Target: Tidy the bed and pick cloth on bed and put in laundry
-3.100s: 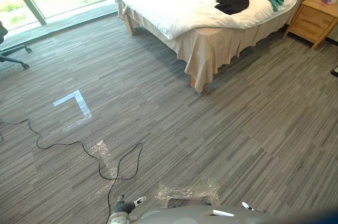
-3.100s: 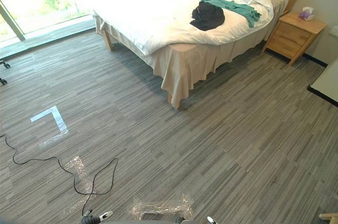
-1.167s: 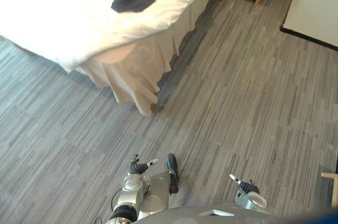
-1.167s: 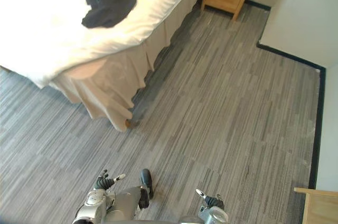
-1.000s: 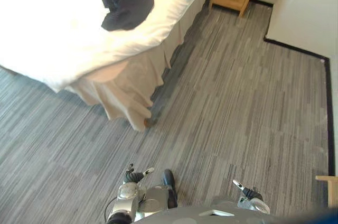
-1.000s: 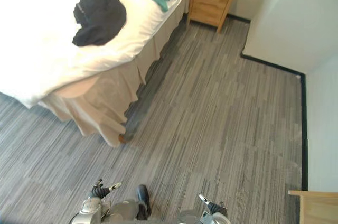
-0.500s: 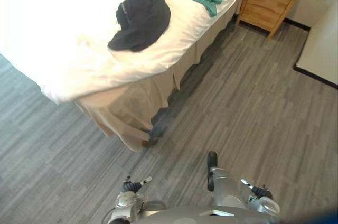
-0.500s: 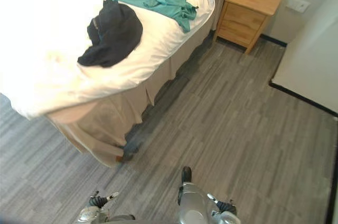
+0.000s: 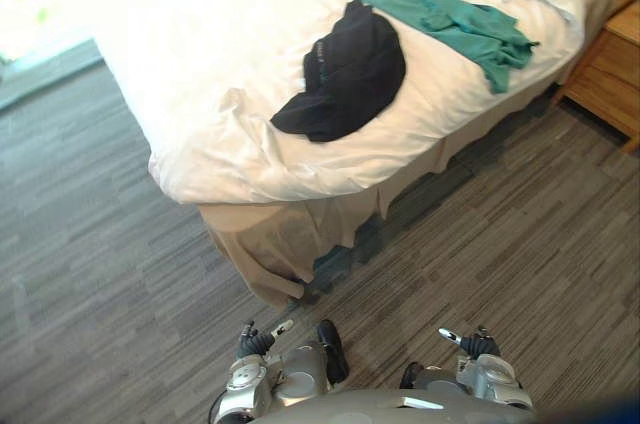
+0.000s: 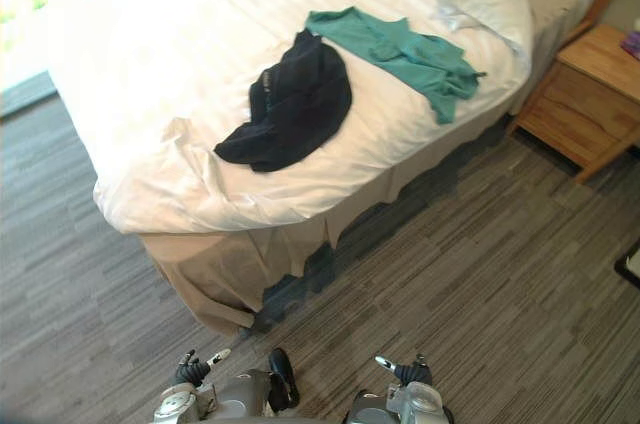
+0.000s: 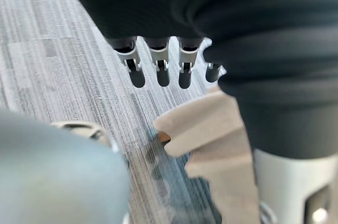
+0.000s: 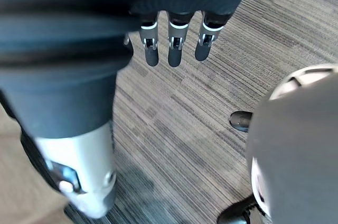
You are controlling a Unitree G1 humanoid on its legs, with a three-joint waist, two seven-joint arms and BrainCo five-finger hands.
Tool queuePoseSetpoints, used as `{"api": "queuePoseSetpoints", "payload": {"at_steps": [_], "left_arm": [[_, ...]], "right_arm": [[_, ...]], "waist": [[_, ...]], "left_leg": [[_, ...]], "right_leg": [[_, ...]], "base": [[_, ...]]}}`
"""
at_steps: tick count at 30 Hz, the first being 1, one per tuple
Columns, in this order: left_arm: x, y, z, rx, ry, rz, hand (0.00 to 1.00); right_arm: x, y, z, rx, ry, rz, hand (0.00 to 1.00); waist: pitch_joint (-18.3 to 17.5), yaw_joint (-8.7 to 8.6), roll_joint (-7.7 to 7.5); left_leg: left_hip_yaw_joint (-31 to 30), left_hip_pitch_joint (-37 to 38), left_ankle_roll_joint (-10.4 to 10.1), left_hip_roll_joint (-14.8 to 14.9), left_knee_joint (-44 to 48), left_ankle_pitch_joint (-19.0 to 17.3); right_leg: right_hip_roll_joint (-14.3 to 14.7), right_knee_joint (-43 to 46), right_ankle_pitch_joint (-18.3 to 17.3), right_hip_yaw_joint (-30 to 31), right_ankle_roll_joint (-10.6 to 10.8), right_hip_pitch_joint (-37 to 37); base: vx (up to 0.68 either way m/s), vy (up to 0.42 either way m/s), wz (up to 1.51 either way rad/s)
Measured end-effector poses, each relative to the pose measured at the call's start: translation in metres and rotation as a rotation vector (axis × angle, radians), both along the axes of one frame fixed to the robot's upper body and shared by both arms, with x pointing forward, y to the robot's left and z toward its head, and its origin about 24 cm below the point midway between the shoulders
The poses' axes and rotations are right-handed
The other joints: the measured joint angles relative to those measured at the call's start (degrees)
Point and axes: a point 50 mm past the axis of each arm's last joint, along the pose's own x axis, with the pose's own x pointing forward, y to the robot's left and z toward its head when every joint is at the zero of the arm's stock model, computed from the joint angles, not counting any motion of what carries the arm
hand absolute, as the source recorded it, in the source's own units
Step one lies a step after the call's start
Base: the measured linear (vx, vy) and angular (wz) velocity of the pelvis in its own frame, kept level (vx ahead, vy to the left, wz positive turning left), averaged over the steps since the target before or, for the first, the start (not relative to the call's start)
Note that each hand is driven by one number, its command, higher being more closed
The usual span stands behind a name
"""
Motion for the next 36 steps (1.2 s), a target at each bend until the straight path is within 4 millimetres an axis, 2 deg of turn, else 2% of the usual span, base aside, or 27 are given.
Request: {"api": "queuePoseSetpoints", "payload": {"at_steps": [2, 5, 6, 7, 8, 9, 10, 11, 12, 13, 14, 15, 17, 18, 19, 20, 22, 24, 28, 31, 32, 34, 35, 36], "left_arm": [[-0.001, 0.004, 0.0, 0.009, 0.005, -0.003, 0.0], [-0.009, 0.007, -0.002, 0.014, 0.032, 0.002, 0.0], [-0.01, 0.006, -0.003, 0.011, 0.037, 0.001, 0.0], [-0.011, 0.006, -0.003, 0.009, 0.039, 0.001, 0.0], [-0.015, 0.003, -0.006, -0.004, 0.059, -0.002, 0.0], [-0.017, 0.003, -0.007, -0.007, 0.07, 0.0, 0.0], [-0.018, 0.004, -0.008, -0.003, 0.075, -0.002, 0.0], [-0.019, 0.009, -0.007, 0.011, 0.081, -0.008, 0.0], [-0.02, 0.015, -0.007, 0.033, 0.093, -0.03, 0.0], [-0.021, 0.02, -0.007, 0.048, 0.106, -0.041, 0.0], [-0.023, 0.022, -0.007, 0.052, 0.116, -0.04, 0.0], [-0.023, 0.024, -0.007, 0.056, 0.121, -0.038, 0.0], [-0.024, 0.024, -0.008, 0.06, 0.127, -0.037, 0.0], [-0.023, 0.024, -0.007, 0.061, 0.124, -0.036, 0.0], [-0.023, 0.026, -0.007, 0.065, 0.122, -0.03, 0.0], [-0.024, 0.029, -0.006, 0.068, 0.119, -0.017, 0.0], [-0.03, 0.017, -0.011, 0.014, 0.128, 0.051, 0.0], [-0.031, 0.007, -0.013, -0.023, 0.12, 0.087, 0.0], [-0.03, -0.002, -0.014, -0.065, 0.107, 0.132, 0.0], [-0.036, 0.014, -0.012, -0.048, 0.103, 0.258, 0.0], [-0.038, 0.024, -0.011, -0.038, 0.094, 0.333, 0.0], [-0.035, 0.045, -0.003, -0.02, 0.033, 0.446, 0.0], [-0.034, 0.059, 0.003, -0.007, -0.014, 0.517, 0.0], [-0.029, 0.084, 0.016, 0.042, -0.098, 0.62, 0.0]], "right_arm": [[0.0, 0.001, 0.0, -0.002, 0.006, 0.01, 0.0], [0.0, 0.01, -0.002, 0.022, 0.004, 0.007, 0.0], [-0.001, 0.012, -0.003, 0.032, 0.009, 0.004, 0.0], [-0.002, 0.012, -0.003, 0.035, 0.014, 0.0, 0.0], [-0.013, 0.012, -0.007, 0.044, 0.051, -0.013, 0.0], [-0.019, 0.005, -0.007, 0.041, 0.053, -0.05, 0.0], [-0.02, 0.002, -0.007, 0.032, 0.049, -0.052, 0.0], [-0.018, 0.002, -0.005, 0.032, 0.034, -0.05, 0.0], [-0.013, 0.005, -0.004, 0.037, 0.013, -0.038, 0.0], [-0.012, 0.008, -0.003, 0.042, 0.005, -0.03, 0.0], [-0.012, 0.008, -0.003, 0.043, 0.003, -0.028, 0.0], [-0.011, 0.007, -0.003, 0.046, 0.001, -0.037, 0.0], [-0.011, 0.008, -0.003, 0.054, -0.005, -0.051, 0.0], [-0.011, 0.008, -0.003, 0.058, -0.007, -0.052, 0.0], [-0.013, 0.012, -0.005, 0.07, 0.002, -0.057, 0.0], [-0.016, 0.016, -0.006, 0.085, 0.008, -0.066, 0.0], [-0.019, 0.01, -0.005, 0.072, 0.003, -0.092, 0.0], [-0.021, 0.004, -0.005, 0.053, 0.007, -0.093, 0.0], [-0.025, 0.004, -0.006, 0.053, 0.017, -0.118, 0.0], [-0.033, 0.004, -0.008, 0.062, 0.031, -0.178, 0.0], [-0.037, 0.005, -0.009, 0.067, 0.038, -0.205, 0.0], [-0.041, 0.005, -0.01, 0.071, 0.045, -0.231, 0.0], [-0.043, 0.005, -0.01, 0.071, 0.048, -0.243, 0.0], [-0.048, 0.004, -0.011, 0.079, 0.051, -0.285, 0.0]], "waist": [[-0.18, -0.07, -0.65], [-1.39, 0.56, -1.2], [-1.72, 1.0, -1.3], [-1.74, 1.03, -1.4], [-2.03, 0.27, -0.89], [-2.26, -0.44, -0.86], [-2.3, -0.53, -0.9], [-2.45, -0.89, -1.09], [-2.23, -1.65, -1.58], [-2.22, -1.83, -2.27], [-2.17, -1.91, -2.44], [-2.1, -1.87, -2.42], [-2.1, -1.88, -2.41], [-2.17, -1.71, -2.66], [-2.64, -1.21, -3.55], [-3.02, -0.9, -4.58], [-3.8, -1.19, -1.49], [-4.22, -0.92, 0.19], [-4.56, -1.12, 0.15], [-5.16, -0.99, -1.23], [-5.52, -0.97, -1.79], [-5.63, -0.81, -1.93], [-5.63, -0.66, -1.85], [-5.77, -0.62, -1.91]], "left_leg": [[0.25, 1.91, 0.59, -1.54, -1.04, 0.39], [-0.42, 5.61, 0.83, -3.58, -7.56, 2.32], [-1.03, 6.6, 0.83, -4.69, -10.83, 3.84], [-1.3, 6.83, 1.14, -5.12, -11.66, 3.84], [-1.22, 7.5, 2.59, -5.22, -12.15, 1.11], [-3.03, 8.39, 2.45, -5.39, -12.19, -0.08], [-4.07, 9.19, 2.56, -5.27, -12.27, -0.24], [-7.13, 10.58, 3.18, -5.62, -12.01, -0.65], [-9.66, 10.61, 3.34, -5.23, -10.81, -1.1], [-11.43, 10.66, 3.27, -4.86, -10.26, -1.26], [-12.64, 10.86, 3.16, -4.56, -10.11, -1.18], [-14.75, 11.31, 2.81, -3.95, -10.16, -1.26], [-17.53, 11.37, 1.89, -3.71, -10.19, -1.52], [-18.47, 11.25, 1.01, -3.91, -10.19, -1.9], [-18.68, 11.35, -0.05, -4.66, -10.32, -2.49], [-18.57, 11.49, -0.69, -5.2, -10.45, -2.95], [-10.75, 12.61, -3.22, -0.42, -10.31, -3.57], [-10.48, 14.33, -4.5, 1.13, -11.27, -3.56], [-9.41, 16.83, -5.58, 2.52, -12.33, -3.78], [-9.15, 17.47, -6.0, 2.35, -12.38, -4.06], [-8.96, 17.52, -6.01, 2.09, -12.36, -4.07], [-8.21, 17.99, -6.02, 1.75, -12.29, -4.07], [-7.85, 18.32, -6.02, 1.5, -12.27, -4.07], [-7.89, 18.54, -6.02, 1.26, -12.16, -4.08]], "right_leg": [[-0.86, -0.55, 0.43, -1.64, 0.72, 3.0], [-1.02, -0.52, 0.63, -3.22, 1.09, 4.8], [-1.06, -0.25, 0.91, -4.18, 2.33, 4.85], [-1.16, 0.46, 0.82, -4.69, 3.06, 4.82], [-2.27, 6.8, -0.99, -6.2, 5.74, 4.0], [-5.35, 18.41, -1.48, -5.97, 6.15, 1.18], [-7.07, 25.18, -0.55, -5.46, 5.37, -1.16], [-10.08, 37.68, 2.92, -1.3, 3.27, -6.7], [-9.35, 43.38, -1.59, 3.64, 3.1, -10.63], [-8.32, 43.83, -4.13, 6.0, 2.54, -12.78], [-7.3, 42.59, -5.55, 7.54, 2.04, -13.91], [-5.14, 37.47, -6.91, 10.04, 2.0, -15.11], [-2.77, 26.39, -6.66, 14.92, 2.21, -16.24], [-1.78, 17.4, -5.11, 18.44, 2.47, -16.19], [-1.9, 10.84, 0.01, 20.73, 1.34, -16.13], [-2.72, 9.01, 3.43, 21.19, 1.96, -16.11], [-0.21, 5.39, 3.74, 18.78, 1.69, -12.97], [1.67, 3.11, 4.13, 18.31, 1.11, -10.8], [3.43, -0.46, 4.32, 17.52, 0.83, -6.97], [3.44, -2.74, 4.79, 17.47, 1.06, -5.29], [3.21, -3.88, 5.23, 17.45, 1.12, -4.73], [2.96, -5.55, 6.17, 17.45, 1.41, -3.62], [2.76, -5.98, 6.25, 17.47, 1.5, -3.12], [2.53, -6.41, 6.26, 17.24, 1.52, -2.42]], "base": [[0.21, 0.031, 0.6], [0.12, -0.048, 0.34], [0.02, -0.047, 0.25], [0.02, -0.01, 0.69], [0.06, 0.058, 0.97], [0.09, 0.067, 1.04], [0.18, 0.061, 0.95], [0.23, 0.029, 0.99], [0.31, 0.001, 1.2], [0.25, -0.017, 1.07], [0.25, -0.037, 1.04], [0.22, -0.056, 1.1], [0.19, -0.097, 0.93], [0.14, -0.154, 0.54], [0.15, -0.169, 0.4], [0.18, -0.224, 0.23], [0.26, -0.255, 0.18], [0.25, -0.16, 0.02], [0.16, -0.071, -0.01], [0.11, 0.004, 0.01], [0.09, 0.036, -0.02], [0.06, 0.042, -0.06], [0.03, 0.034, -0.01], [0.03, 0.023, 0.04]]}}
